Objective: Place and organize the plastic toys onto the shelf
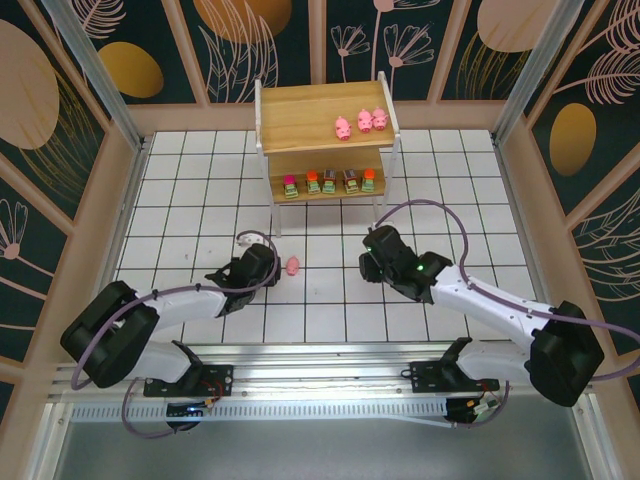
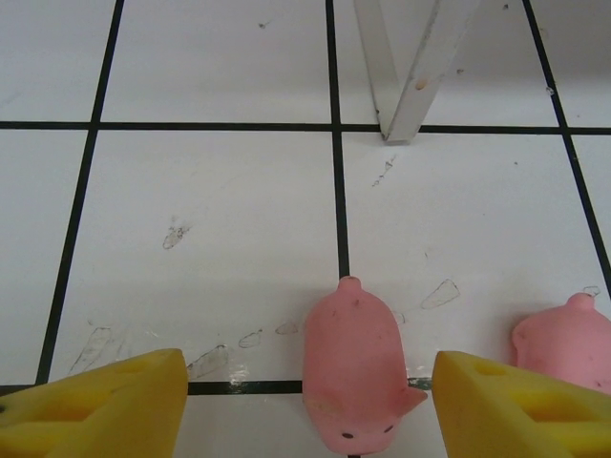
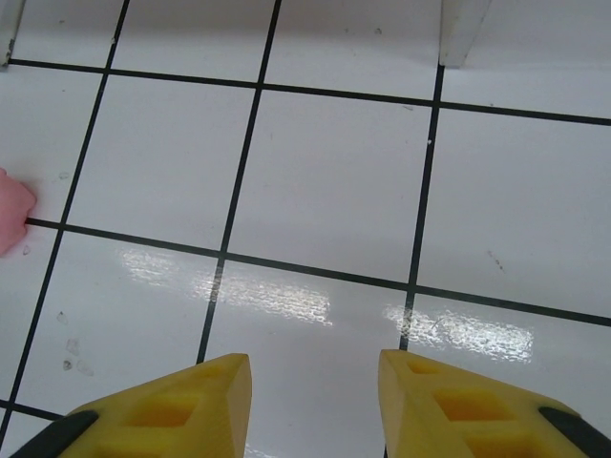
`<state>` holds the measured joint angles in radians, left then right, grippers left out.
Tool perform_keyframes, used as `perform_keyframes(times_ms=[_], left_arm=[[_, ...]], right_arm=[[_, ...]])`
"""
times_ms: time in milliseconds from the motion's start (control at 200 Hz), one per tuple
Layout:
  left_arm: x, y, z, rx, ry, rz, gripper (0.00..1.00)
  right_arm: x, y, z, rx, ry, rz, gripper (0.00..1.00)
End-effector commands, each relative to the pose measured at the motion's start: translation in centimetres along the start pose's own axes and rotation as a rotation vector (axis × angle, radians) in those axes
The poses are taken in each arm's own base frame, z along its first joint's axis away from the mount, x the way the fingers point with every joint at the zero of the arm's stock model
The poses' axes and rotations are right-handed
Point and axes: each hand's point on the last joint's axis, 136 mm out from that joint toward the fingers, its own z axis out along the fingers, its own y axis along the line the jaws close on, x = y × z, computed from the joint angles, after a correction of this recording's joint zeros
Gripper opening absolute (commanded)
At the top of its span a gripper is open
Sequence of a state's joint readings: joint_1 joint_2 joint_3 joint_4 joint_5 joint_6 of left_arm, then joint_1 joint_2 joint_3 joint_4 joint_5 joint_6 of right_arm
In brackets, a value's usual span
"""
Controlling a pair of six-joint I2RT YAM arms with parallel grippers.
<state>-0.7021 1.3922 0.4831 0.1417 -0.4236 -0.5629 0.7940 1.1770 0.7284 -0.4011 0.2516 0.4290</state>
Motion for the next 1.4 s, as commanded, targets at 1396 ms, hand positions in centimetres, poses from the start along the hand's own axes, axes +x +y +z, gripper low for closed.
perform_keyframes(times_ms=[1396], left_arm=[[1.5, -0.9, 2.0, 0.018, 0.097, -0.020, 0.49]], right_arm=[[0.2, -1.1, 0.0, -0.013, -0.032, 0.046, 0.32]])
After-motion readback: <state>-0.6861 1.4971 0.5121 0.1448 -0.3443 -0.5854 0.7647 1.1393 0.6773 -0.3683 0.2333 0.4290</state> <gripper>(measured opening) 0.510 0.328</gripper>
